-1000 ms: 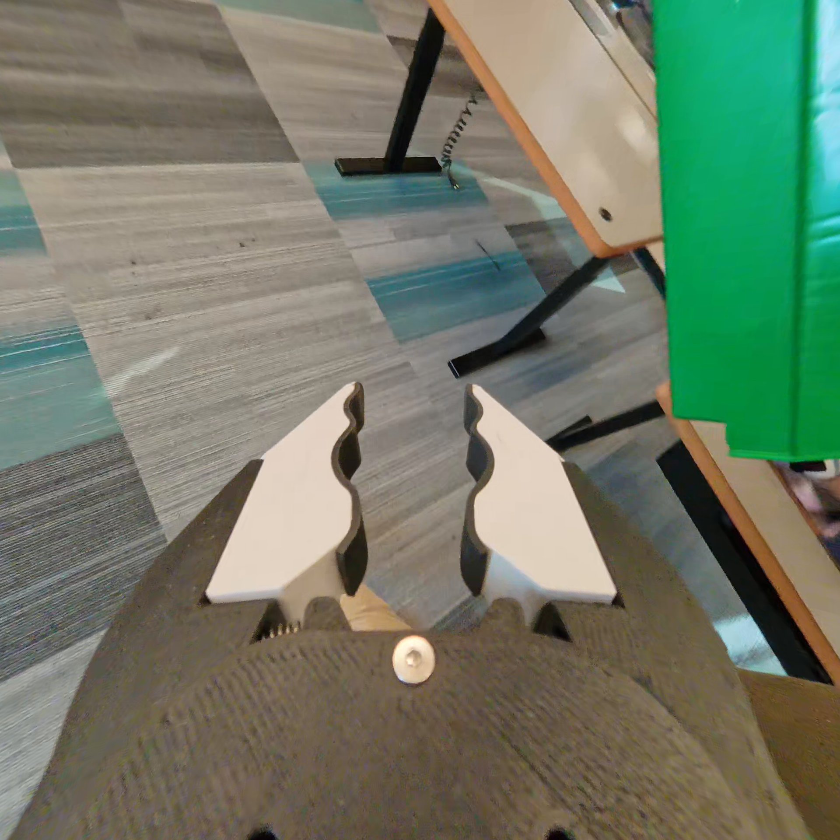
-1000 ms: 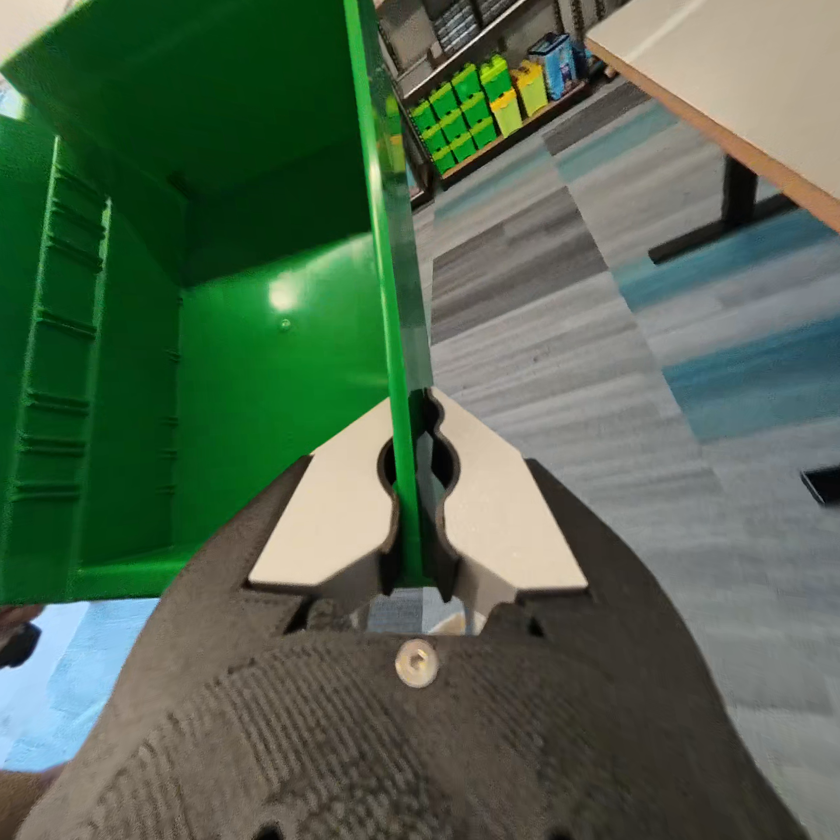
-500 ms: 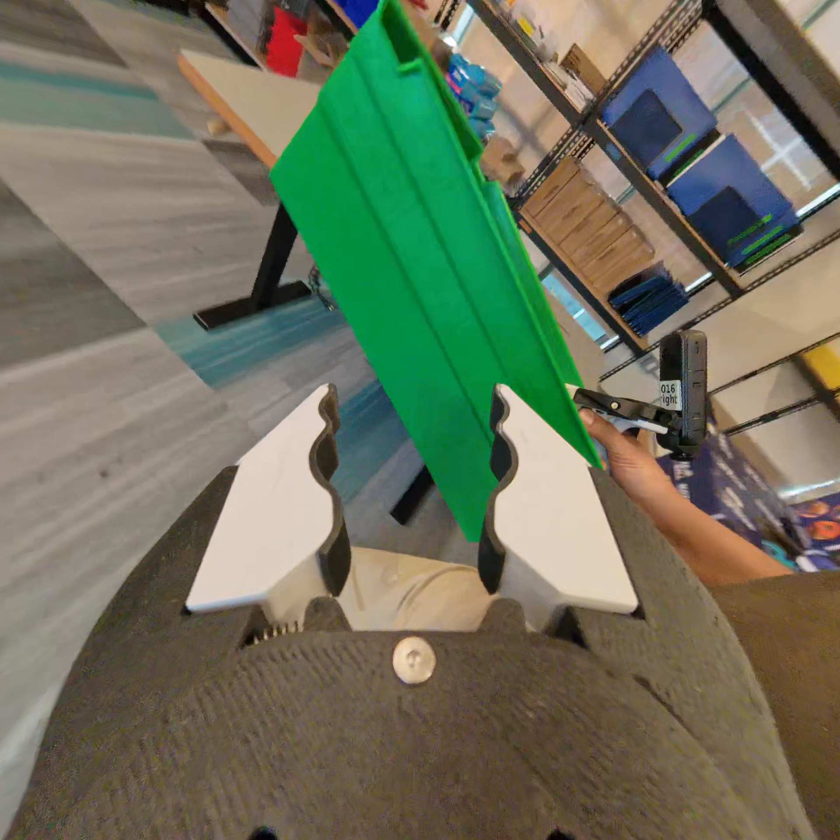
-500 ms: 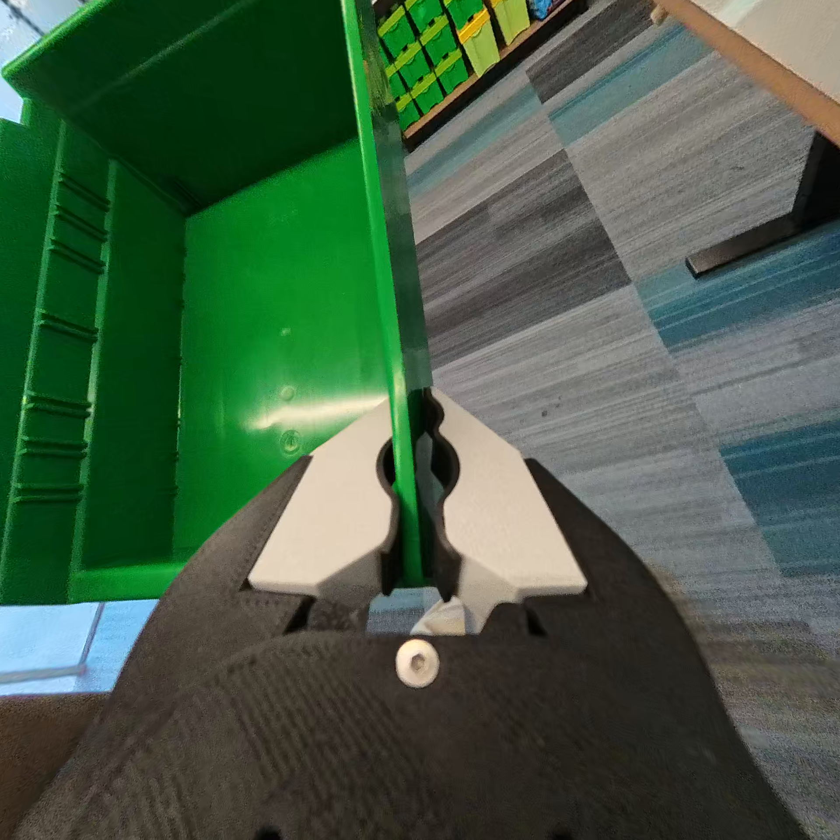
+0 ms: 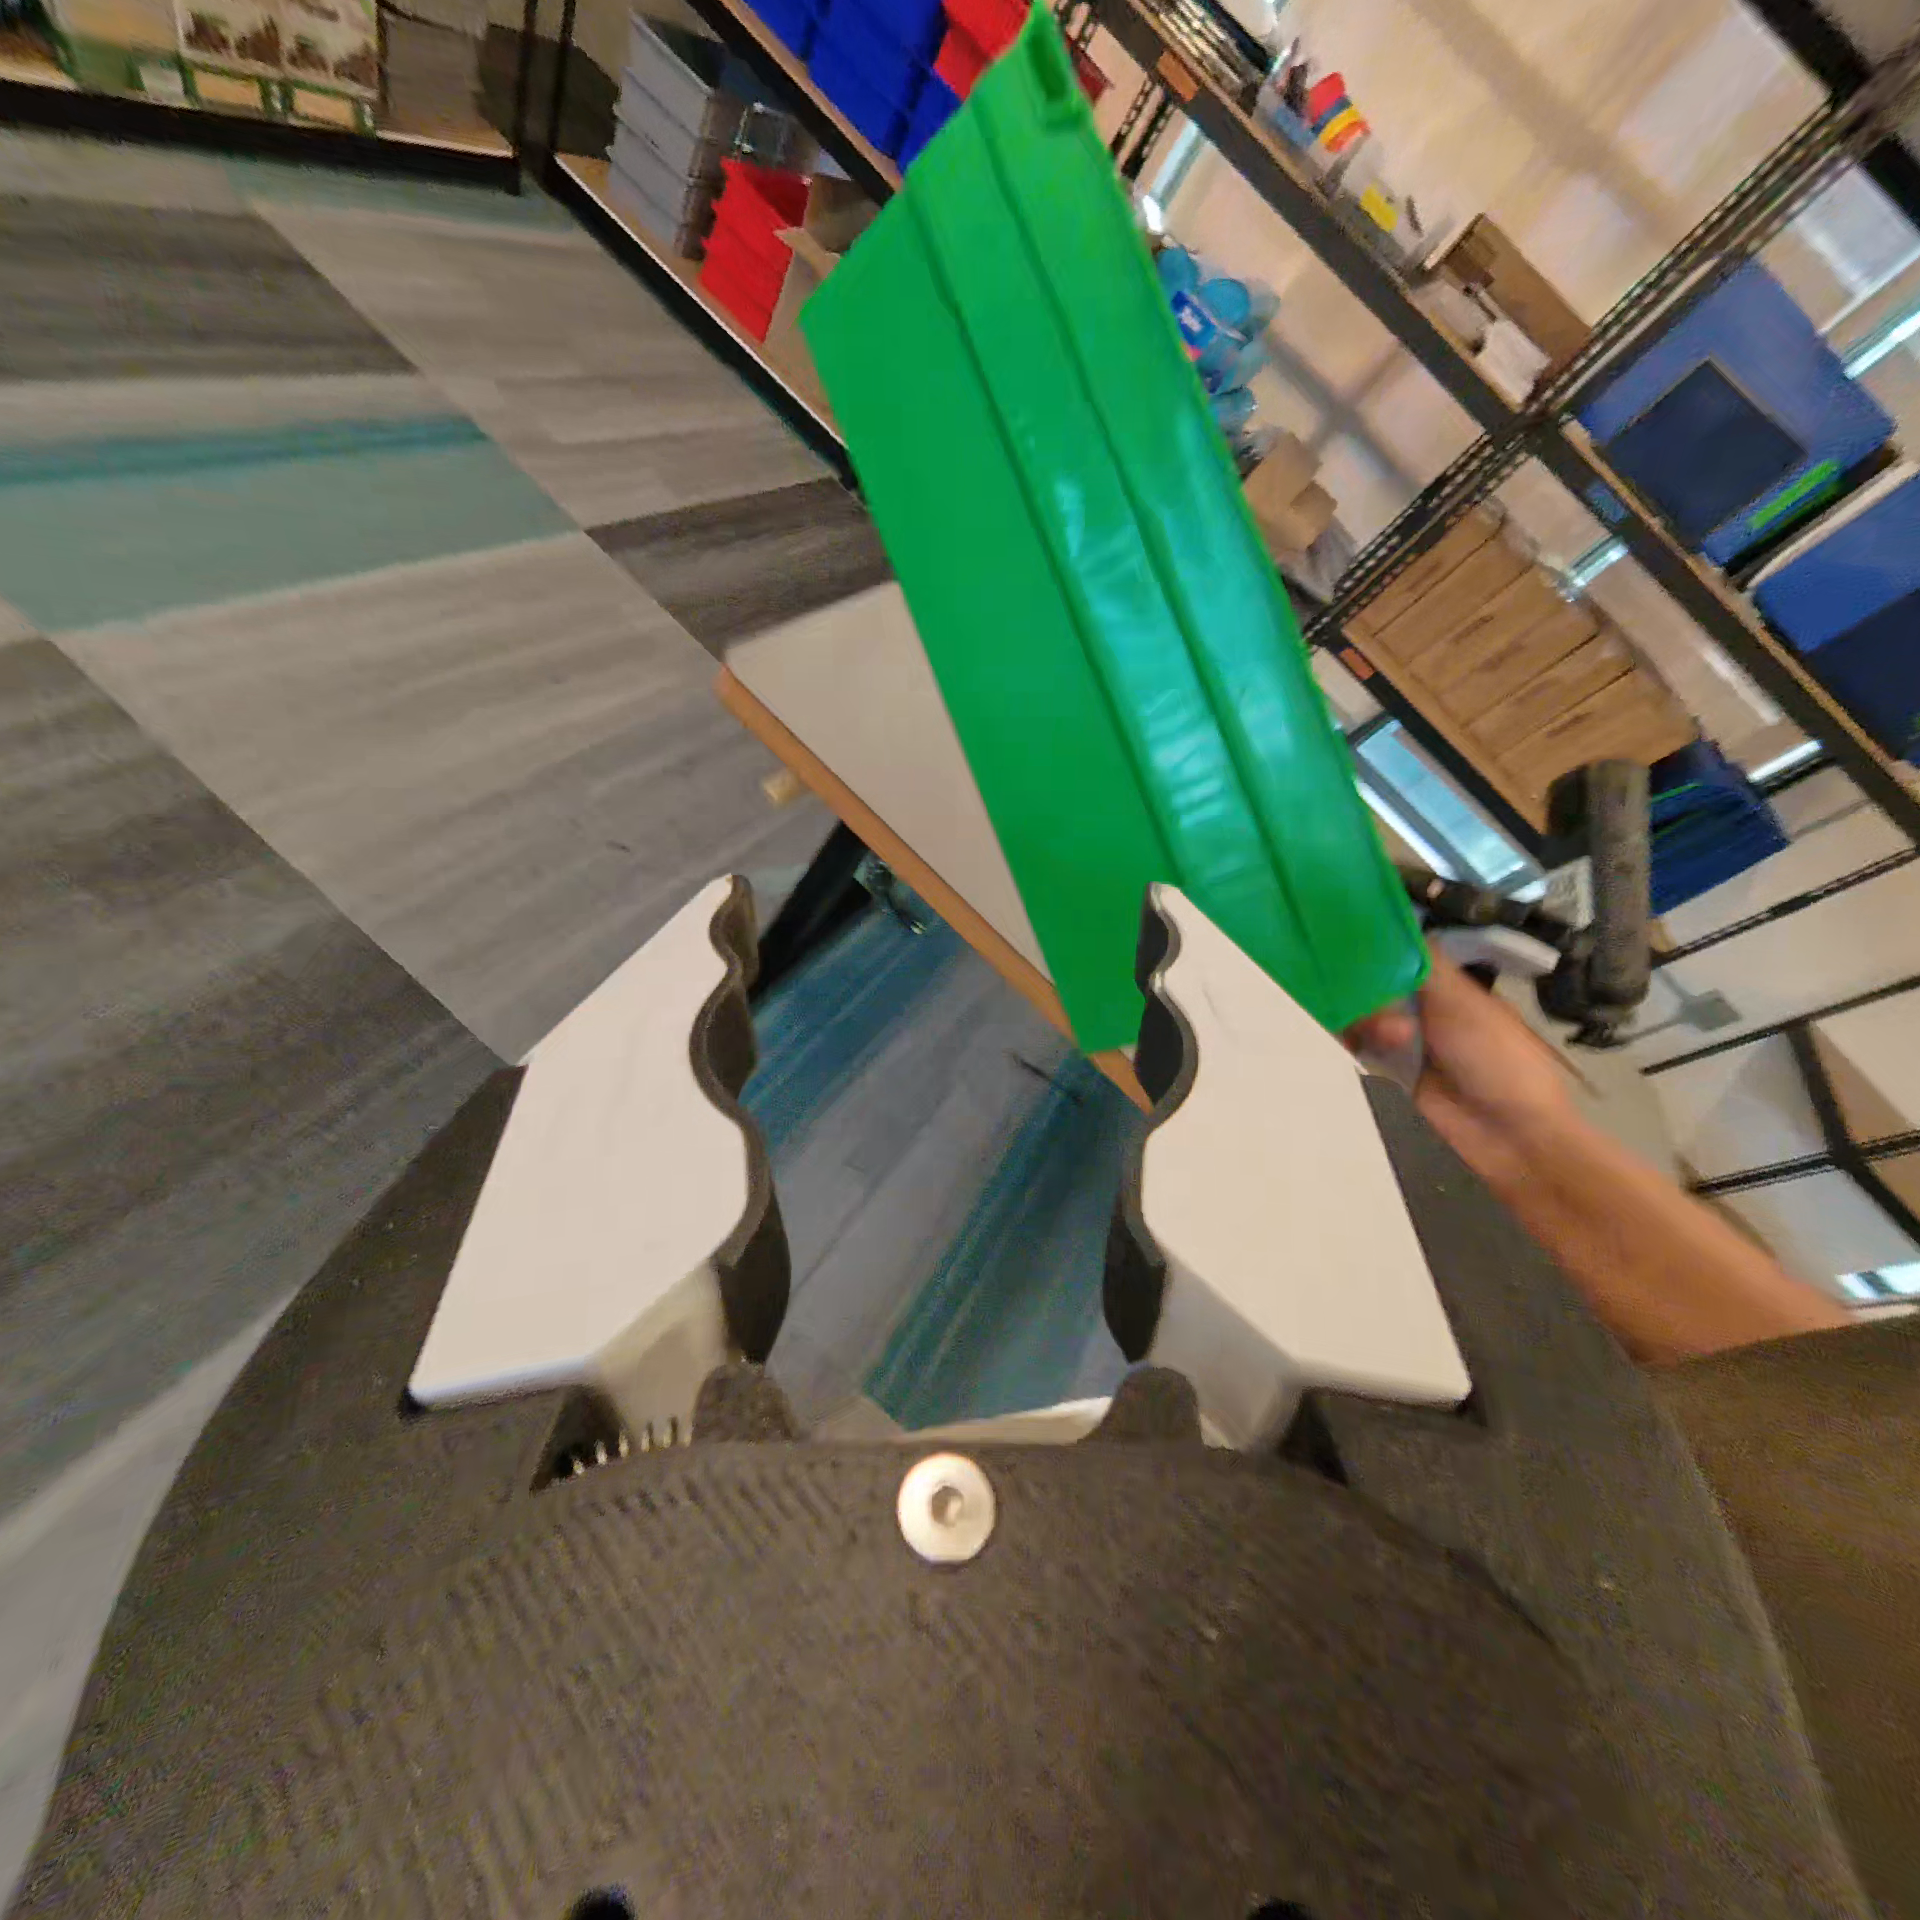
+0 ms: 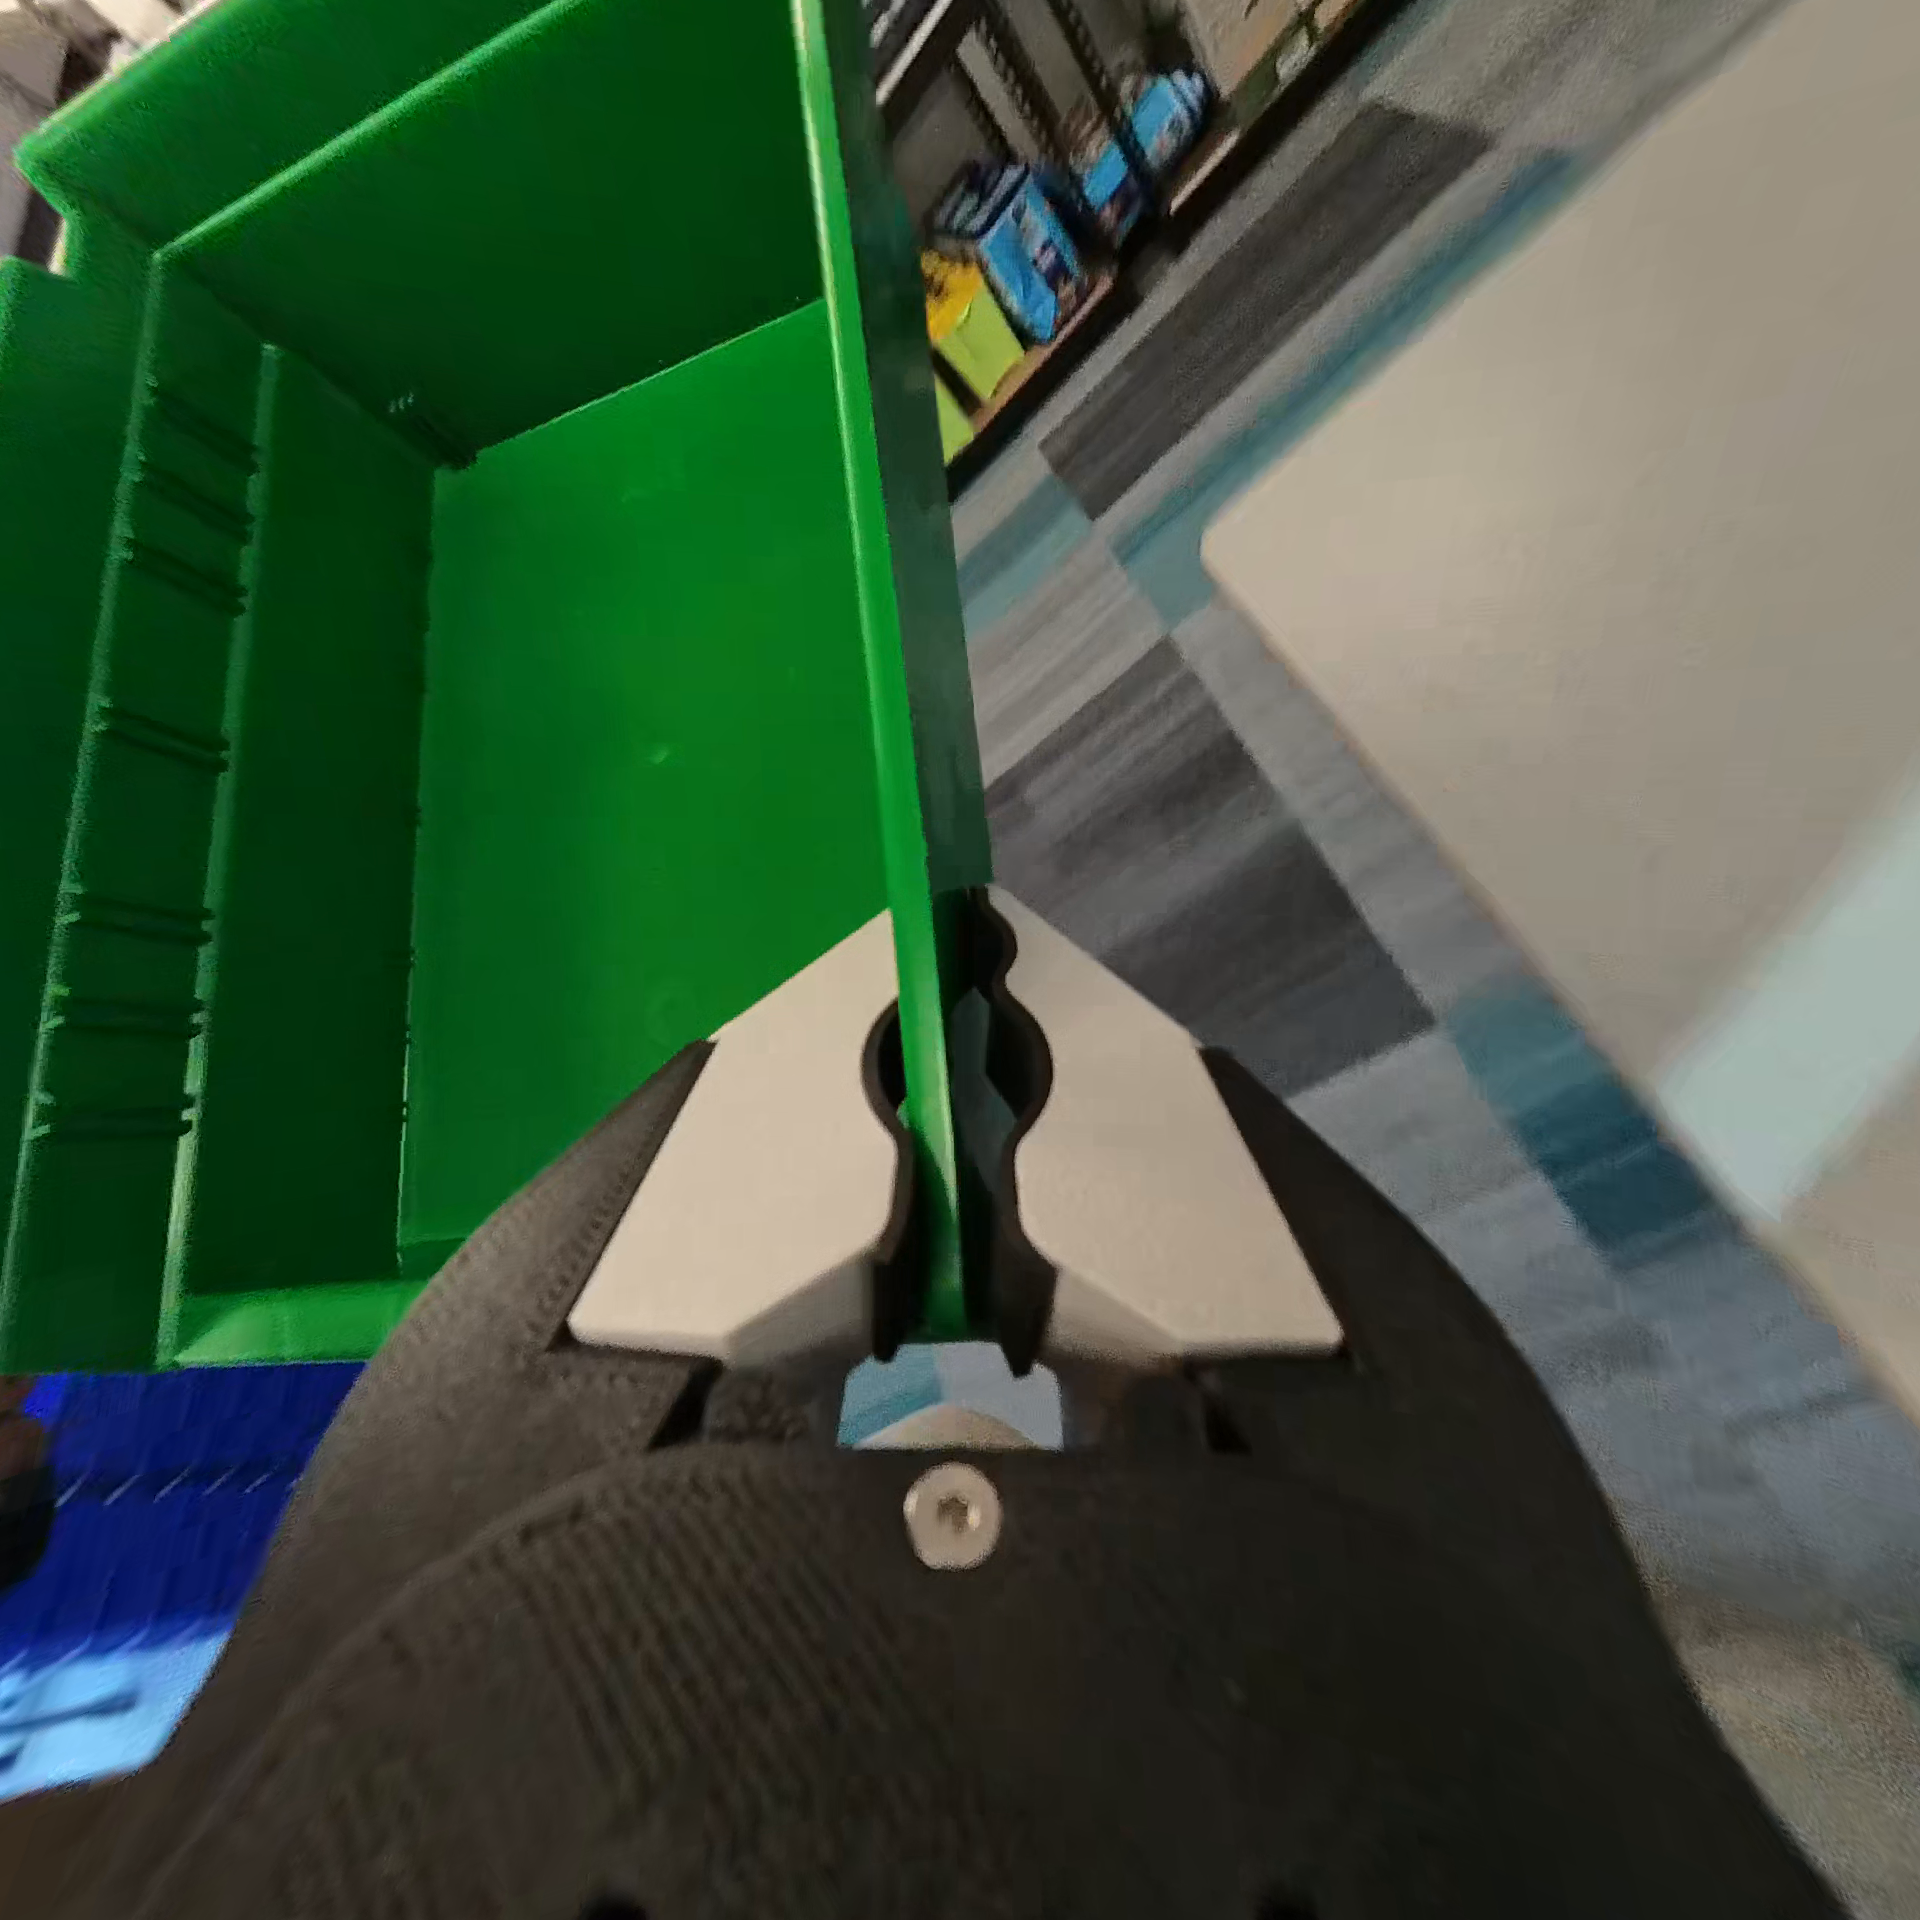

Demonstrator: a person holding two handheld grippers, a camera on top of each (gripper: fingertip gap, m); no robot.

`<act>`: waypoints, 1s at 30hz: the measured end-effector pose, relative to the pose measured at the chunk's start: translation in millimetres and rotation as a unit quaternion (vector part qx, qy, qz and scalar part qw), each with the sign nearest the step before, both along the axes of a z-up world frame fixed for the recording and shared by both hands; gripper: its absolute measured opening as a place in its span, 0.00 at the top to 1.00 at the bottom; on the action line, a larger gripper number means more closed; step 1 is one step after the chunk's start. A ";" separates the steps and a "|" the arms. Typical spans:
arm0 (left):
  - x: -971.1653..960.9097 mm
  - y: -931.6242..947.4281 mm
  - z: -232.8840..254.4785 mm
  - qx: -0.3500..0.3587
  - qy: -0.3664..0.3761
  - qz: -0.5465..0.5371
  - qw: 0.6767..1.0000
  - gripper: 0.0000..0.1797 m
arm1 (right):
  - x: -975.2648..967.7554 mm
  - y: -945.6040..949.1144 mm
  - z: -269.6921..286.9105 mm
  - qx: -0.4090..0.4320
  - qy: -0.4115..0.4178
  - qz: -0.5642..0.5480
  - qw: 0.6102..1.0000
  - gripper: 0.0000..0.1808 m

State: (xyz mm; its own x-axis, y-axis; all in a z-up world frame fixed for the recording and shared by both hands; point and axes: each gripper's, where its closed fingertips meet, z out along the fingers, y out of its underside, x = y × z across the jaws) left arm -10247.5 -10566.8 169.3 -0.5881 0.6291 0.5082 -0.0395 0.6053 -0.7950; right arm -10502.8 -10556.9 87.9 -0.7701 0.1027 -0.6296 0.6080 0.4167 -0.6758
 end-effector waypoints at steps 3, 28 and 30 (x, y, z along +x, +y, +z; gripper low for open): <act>-9.2 -106.0 -16.2 -0.018 -0.016 0.004 1.000 0.62 | -29.0 -121.1 21.1 -0.027 0.025 -0.014 0.999 0.99; -283.1 -1021.7 -87.0 0.067 -0.061 -0.092 0.992 0.62 | -368.9 -832.9 -45.0 0.022 0.022 -0.260 0.965 0.98; -330.4 -1075.2 -76.6 0.087 -0.030 -0.085 0.992 0.65 | -415.4 -888.7 -37.9 0.021 0.015 -0.266 0.964 0.98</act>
State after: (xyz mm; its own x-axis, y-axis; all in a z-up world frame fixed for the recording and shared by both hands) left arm -10577.9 -11642.0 92.7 -0.5138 0.6275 0.5850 0.1185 0.7273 -0.6760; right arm -10918.3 -11445.5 50.0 -0.6191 0.5127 -0.5948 0.7241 0.0797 -0.6850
